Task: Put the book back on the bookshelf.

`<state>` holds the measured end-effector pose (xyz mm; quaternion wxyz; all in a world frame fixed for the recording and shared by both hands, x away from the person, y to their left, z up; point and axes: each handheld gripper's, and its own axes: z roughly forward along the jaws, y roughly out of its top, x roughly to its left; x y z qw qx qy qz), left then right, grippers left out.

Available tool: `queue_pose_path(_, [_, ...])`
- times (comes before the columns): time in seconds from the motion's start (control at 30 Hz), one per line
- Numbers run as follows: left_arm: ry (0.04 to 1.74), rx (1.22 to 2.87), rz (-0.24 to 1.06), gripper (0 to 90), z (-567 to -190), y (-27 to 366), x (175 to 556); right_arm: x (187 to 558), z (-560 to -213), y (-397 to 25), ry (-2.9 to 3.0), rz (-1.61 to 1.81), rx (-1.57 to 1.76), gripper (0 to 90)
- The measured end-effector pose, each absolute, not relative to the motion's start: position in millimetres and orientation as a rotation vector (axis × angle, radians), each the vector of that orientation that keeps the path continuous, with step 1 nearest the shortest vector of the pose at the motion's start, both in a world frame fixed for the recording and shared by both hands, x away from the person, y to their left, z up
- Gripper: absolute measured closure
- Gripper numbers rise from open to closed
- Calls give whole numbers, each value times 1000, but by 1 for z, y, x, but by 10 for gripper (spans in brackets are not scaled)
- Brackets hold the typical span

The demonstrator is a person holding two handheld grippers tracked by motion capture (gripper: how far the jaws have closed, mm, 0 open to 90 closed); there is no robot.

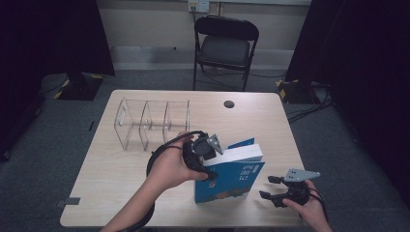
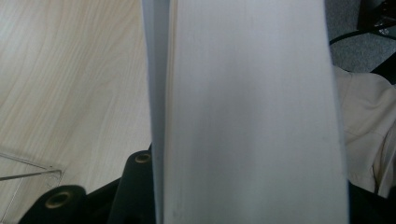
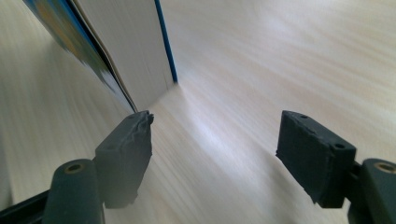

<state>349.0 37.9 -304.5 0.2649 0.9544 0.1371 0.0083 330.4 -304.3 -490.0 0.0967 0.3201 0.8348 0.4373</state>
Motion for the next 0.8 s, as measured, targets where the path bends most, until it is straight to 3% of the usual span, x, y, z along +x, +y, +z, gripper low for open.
queue_pose_path(0.8, [412, 2564, 37, 521, -304, 35, 354, 331, -499, -307, 2489, 1174, 944, 236])
